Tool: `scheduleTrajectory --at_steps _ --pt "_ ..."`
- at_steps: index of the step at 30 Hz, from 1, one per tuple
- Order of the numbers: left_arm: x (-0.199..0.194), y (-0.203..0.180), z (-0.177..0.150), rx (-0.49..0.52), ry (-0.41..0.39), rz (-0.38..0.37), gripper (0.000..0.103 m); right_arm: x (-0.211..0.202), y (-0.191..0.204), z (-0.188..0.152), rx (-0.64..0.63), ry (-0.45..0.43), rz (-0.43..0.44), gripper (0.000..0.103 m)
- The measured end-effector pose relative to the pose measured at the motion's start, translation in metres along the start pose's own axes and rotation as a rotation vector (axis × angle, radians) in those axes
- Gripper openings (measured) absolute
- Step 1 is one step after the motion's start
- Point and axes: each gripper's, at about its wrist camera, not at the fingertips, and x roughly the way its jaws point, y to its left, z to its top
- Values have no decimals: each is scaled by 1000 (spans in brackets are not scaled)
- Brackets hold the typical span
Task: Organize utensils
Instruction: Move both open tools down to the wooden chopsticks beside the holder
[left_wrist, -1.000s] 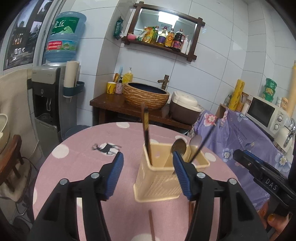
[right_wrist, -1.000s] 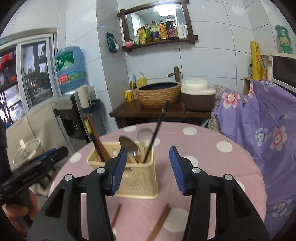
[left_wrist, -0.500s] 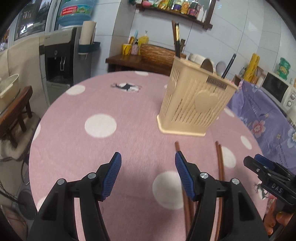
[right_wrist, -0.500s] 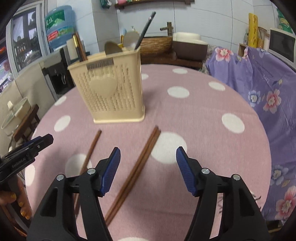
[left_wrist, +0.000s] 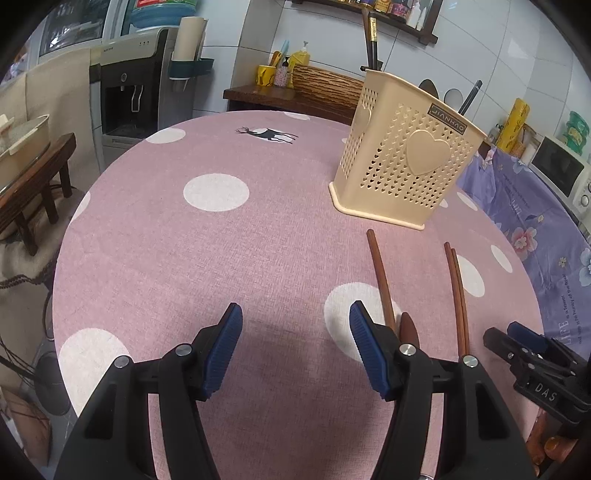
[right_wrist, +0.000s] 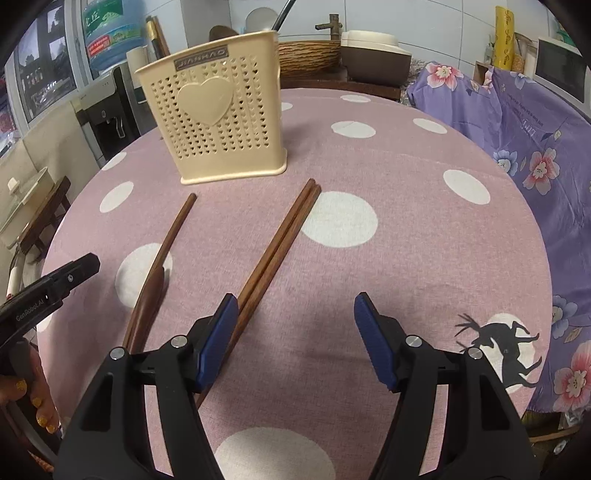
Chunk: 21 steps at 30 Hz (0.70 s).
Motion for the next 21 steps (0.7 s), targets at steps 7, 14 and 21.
scheduleTrajectory --at_steps 7,14,21 --pt "0 -6 -2 12 5 -4 60 10 18 -7 -68 40 -38 66" --pt "0 -7 -3 13 8 -4 60 6 -7 -9 -32 73 -77 66" --pt "5 -18 0 42 19 -20 60 3 -21 7 66 37 8 66"
